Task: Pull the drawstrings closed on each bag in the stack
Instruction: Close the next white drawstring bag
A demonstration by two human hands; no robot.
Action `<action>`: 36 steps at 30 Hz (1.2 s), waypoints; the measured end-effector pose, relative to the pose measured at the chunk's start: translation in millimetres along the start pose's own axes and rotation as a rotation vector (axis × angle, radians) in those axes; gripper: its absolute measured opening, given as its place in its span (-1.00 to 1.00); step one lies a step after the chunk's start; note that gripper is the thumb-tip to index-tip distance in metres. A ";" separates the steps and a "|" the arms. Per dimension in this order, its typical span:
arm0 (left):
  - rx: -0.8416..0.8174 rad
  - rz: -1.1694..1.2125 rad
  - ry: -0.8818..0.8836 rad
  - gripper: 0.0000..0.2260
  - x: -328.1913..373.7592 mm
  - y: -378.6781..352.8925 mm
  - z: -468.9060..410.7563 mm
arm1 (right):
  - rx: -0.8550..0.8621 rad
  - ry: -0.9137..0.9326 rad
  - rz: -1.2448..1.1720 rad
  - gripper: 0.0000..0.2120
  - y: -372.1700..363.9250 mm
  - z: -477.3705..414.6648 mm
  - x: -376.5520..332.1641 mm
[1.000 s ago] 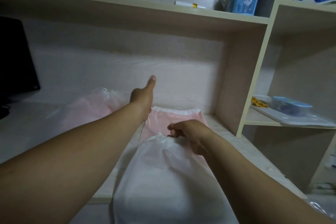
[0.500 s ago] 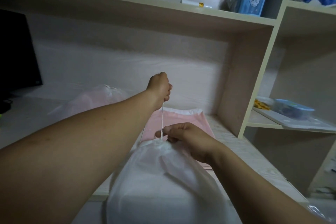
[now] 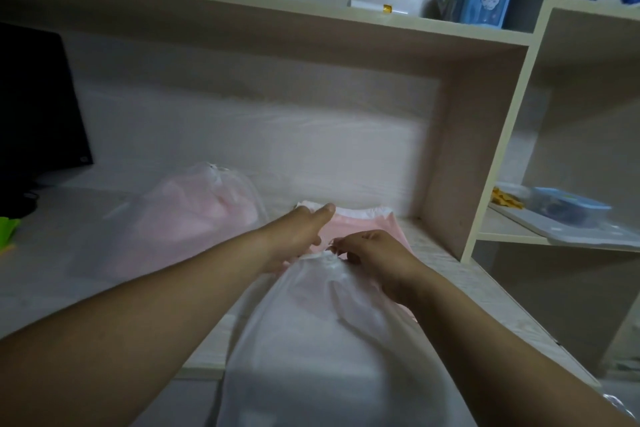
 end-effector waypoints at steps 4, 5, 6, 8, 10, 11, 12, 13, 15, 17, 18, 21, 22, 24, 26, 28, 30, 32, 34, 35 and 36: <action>-0.014 0.069 0.016 -0.62 -13.5 0.4 2.8 | -0.001 -0.028 0.011 -0.78 -2.5 -1.6 1.3; 0.013 0.084 0.055 -0.68 -16.2 2.6 2.9 | 0.000 -0.032 0.009 -0.78 -4.0 -1.1 0.6; 0.046 0.079 0.107 -0.72 -17.5 5.9 4.9 | 0.003 -0.039 0.013 -0.79 -4.6 -0.9 0.4; 0.104 0.022 0.173 -0.76 -18.7 15.2 6.1 | 0.020 -0.068 0.017 -0.80 -5.5 0.1 -0.1; 0.145 -0.038 0.176 -0.72 -14.8 24.1 9.3 | 0.040 -0.110 -0.015 -0.79 -6.1 1.2 2.7; 0.175 -0.052 0.171 -0.70 -11.7 28.0 9.0 | 0.039 -0.123 -0.044 -0.77 -6.6 1.7 3.8; 0.203 -0.050 0.151 -0.68 -8.2 30.4 8.7 | 0.037 -0.132 -0.063 -0.75 -6.2 2.0 4.8; 0.223 -0.050 0.114 -0.65 -4.2 31.1 8.0 | 0.034 -0.139 -0.072 -0.73 -5.7 3.3 4.7; 0.146 -0.043 -0.010 -0.54 4.8 22.7 8.1 | 0.022 -0.141 -0.074 -0.77 -3.2 5.4 4.6; -0.022 -0.020 -0.111 -0.51 11.9 6.0 9.9 | 0.021 -0.134 -0.079 -0.80 0.6 8.0 2.2; -0.085 -0.010 -0.144 -0.53 15.3 0.3 14.3 | 0.015 -0.124 -0.088 -0.79 2.3 8.2 1.3; -0.093 -0.102 -0.262 -0.63 17.2 -3.6 15.9 | -0.011 -0.091 -0.113 -0.70 3.3 12.6 -4.9; -0.066 -0.163 -0.280 -0.63 14.5 -2.4 14.6 | -0.011 -0.081 -0.106 -0.69 3.3 13.4 -5.8; -0.027 -0.241 -0.265 -0.60 9.8 1.9 14.7 | 0.016 -0.073 -0.062 -0.68 3.9 13.6 -7.3; -0.037 -0.242 -0.248 -0.69 7.5 2.9 16.2 | 0.044 -0.070 -0.029 -0.68 6.0 12.5 -7.2; -0.034 -0.281 -0.262 -0.79 6.4 2.5 15.6 | 0.052 -0.066 -0.025 -0.70 7.1 11.6 -6.0; 0.016 -0.368 -0.291 -0.81 6.6 2.6 15.4 | 0.056 -0.036 -0.009 -0.76 7.3 12.0 -6.0; 0.035 -0.395 -0.268 -0.85 4.7 2.1 15.1 | 0.067 0.007 0.002 -0.83 7.2 10.8 -3.4; 0.008 -0.307 -0.222 -0.88 3.5 0.9 13.2 | 0.088 0.040 -0.012 -0.85 7.9 8.8 -0.1; -0.009 -0.240 -0.190 -0.89 4.0 0.8 13.1 | 0.098 0.055 -0.018 -0.86 8.4 8.9 0.2; -0.023 -0.180 -0.159 -0.91 5.0 1.6 13.0 | 0.106 0.071 -0.024 -0.86 8.4 8.5 -0.7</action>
Point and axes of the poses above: each hand's wrist, its own z-axis away from the middle knuckle, its own y-axis out of the back of the hand, x = y × z, the point moved 4 cm from there along -z, towards the middle knuckle, and after that the axes turned 13 degrees about -z, right-handed, at the moved point
